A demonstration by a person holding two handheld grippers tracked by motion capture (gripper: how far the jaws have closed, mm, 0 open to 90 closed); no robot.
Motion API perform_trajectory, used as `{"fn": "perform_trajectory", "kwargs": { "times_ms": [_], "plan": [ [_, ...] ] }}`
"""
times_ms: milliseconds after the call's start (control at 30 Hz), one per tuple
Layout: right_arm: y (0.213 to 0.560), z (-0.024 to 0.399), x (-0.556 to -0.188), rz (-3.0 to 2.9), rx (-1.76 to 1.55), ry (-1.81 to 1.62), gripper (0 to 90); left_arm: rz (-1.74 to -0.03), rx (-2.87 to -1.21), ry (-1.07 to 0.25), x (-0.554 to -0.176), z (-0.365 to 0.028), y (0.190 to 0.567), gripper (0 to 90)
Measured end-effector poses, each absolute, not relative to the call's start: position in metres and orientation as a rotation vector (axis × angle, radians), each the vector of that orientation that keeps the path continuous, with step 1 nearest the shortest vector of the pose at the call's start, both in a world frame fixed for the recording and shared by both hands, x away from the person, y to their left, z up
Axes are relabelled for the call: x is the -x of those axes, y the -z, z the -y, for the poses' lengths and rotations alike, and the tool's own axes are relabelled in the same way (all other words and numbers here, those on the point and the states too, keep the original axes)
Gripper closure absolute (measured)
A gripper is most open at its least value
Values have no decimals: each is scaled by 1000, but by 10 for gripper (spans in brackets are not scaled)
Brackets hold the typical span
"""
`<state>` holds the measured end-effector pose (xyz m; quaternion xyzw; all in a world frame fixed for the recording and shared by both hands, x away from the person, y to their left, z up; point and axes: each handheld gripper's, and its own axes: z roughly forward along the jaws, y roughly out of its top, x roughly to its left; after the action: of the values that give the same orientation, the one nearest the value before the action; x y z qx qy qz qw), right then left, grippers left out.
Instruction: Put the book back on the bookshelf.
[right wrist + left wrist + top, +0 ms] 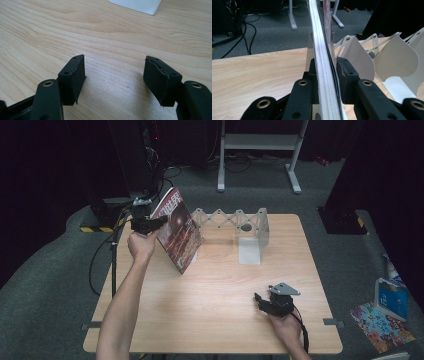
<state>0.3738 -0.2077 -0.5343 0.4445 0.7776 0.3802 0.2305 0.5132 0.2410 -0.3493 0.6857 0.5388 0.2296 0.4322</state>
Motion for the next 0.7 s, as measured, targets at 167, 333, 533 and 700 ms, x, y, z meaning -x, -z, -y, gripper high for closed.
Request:
{"fn": "perform_trajectory", "kwargs": {
  "times_ms": [167,333,533,700],
  "plan": [
    [534,208,-374,-2139,-1218,-1045,337,-1348,-1698,-560,-513,-240,350,728],
    [534,208,-374,-2138,-1223,-1045,337,-1347,-1702,-557,-513,-242,351,723],
    [534,208,-374,-2139,-1221,-1044,337,-1355,-1648,-525,-514,-246,351,715],
    [534,207,-373,-2138,-1225,-1045,336,-1353,-1654,-529,-513,-246,351,708]
  ]
}}
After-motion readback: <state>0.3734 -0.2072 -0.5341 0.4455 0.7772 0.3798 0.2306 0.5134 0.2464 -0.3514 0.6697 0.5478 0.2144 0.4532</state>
